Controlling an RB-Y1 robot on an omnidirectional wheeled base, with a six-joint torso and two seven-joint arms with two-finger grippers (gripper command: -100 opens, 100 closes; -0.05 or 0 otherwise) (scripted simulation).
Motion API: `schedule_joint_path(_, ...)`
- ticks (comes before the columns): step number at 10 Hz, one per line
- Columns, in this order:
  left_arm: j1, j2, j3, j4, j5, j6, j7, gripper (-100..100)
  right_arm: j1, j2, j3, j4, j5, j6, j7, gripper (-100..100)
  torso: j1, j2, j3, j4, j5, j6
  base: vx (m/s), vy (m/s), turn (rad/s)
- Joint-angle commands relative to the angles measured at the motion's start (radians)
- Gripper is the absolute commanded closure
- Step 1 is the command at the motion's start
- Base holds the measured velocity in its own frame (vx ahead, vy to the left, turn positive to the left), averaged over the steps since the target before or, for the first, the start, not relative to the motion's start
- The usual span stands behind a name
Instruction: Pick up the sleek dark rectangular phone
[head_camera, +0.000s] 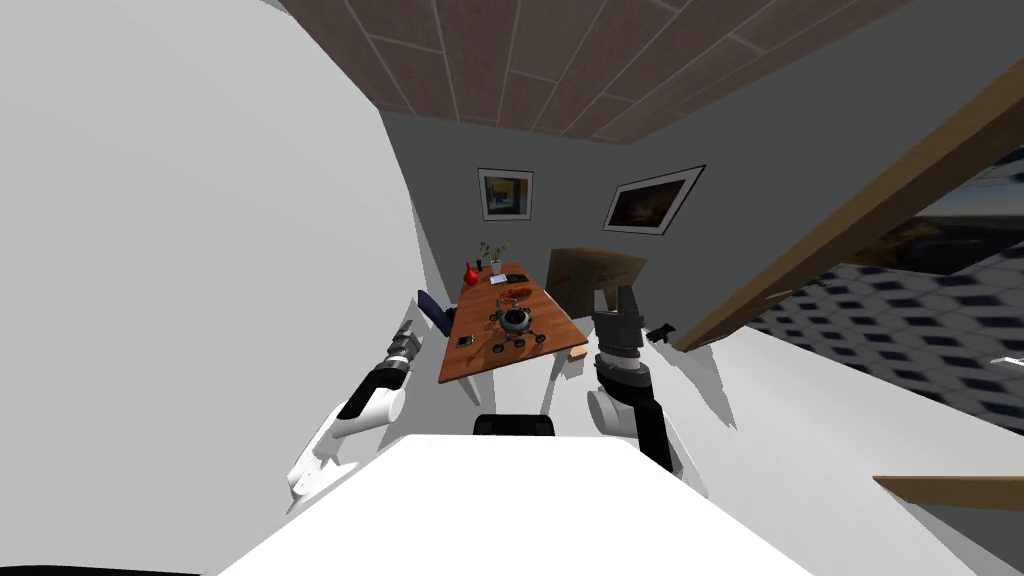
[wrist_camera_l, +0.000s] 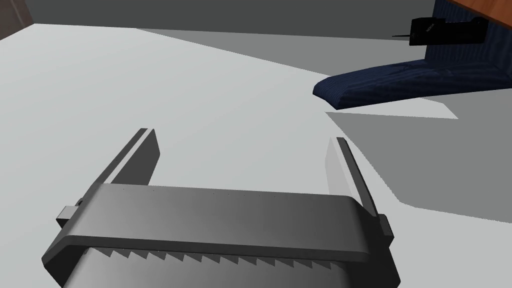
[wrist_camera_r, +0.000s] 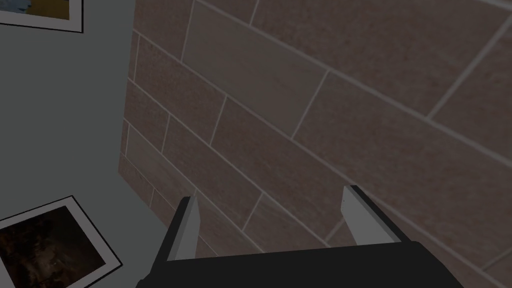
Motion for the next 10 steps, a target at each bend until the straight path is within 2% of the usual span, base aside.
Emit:
schedule_joint_path(1, -0.013, 0.015, 0.030, 0.041, 0.024, 0.050, 0.021, -100, 0.000, 0.000, 0.000, 0.000, 0.000, 0.000, 0.000, 0, 0.000, 0.000, 0.000, 0.000, 0.000, 0.000, -0.017, 0.025, -0.326)
schedule_joint_path(2, -0.013, 0.015, 0.030, 0.041, 0.024, 0.082, 0.021, -100, 0.000, 0.000, 0.000, 0.000, 0.000, 0.000, 0.000, 0, 0.000, 0.000, 0.000, 0.000, 0.000, 0.001, -0.019, 0.028, -0.170)
schedule_joint_path(3, -0.026, 0.035, 0.058, 0.081, 0.049, 0.106, 0.042, -100, 0.000, 0.000, 0.000, 0.000, 0.000, 0.000, 0.000, 0, 0.000, 0.000, 0.000, 0.000, 0.000, 0.000, -0.021, 0.019, -0.317)
schedule_joint_path(5, -0.026, 0.035, 0.058, 0.081, 0.049, 0.145, 0.042, -100, 0.000, 0.000, 0.000, 0.000, 0.000, 0.000, 0.000, 0, 0.000, 0.000, 0.000, 0.000, 0.000, 0.000, -0.011, 0.020, -0.076)
schedule_joint_path(6, -0.039, 0.056, 0.086, 0.124, 0.074, 0.176, 0.065, -100, 0.000, 0.000, 0.000, 0.000, 0.000, 0.000, 0.000, 0, 0.000, -0.001, 0.000, 0.000, 0.000, 0.000, -0.008, 0.018, -0.282)
schedule_joint_path(7, -0.039, 0.056, 0.086, 0.124, 0.074, 0.209, 0.065, -100, 0.000, 0.000, 0.000, 0.000, 0.000, 0.000, 0.000, 0, 0.000, -0.001, 0.000, 0.000, 0.000, 0.001, -0.012, 0.026, -0.230)
schedule_joint_path(8, -0.053, 0.076, 0.113, 0.163, 0.099, 0.238, 0.088, -100, 0.000, 0.000, 0.000, 0.000, 0.000, 0.000, 0.000, 0, 0.000, -0.001, 0.000, 0.000, 0.000, 0.000, -0.016, 0.026, -0.350)
schedule_joint_path(9, -0.053, 0.076, 0.113, 0.169, 0.099, 0.263, 0.088, -100, 0.000, 0.000, 0.000, 0.000, 0.000, 0.000, 0.000, 0, 0.001, 0.000, 0.000, 0.000, 0.000, 0.001, -0.015, 0.035, -0.172)
schedule_joint_path(10, -0.068, 0.097, 0.140, 0.205, 0.124, 0.296, 0.112, -100, 0.000, 0.000, 0.000, 0.000, 0.000, 0.000, 0.000, 0, 0.001, 0.000, 0.000, 0.000, 0.000, 0.000, -0.019, 0.040, -0.309)
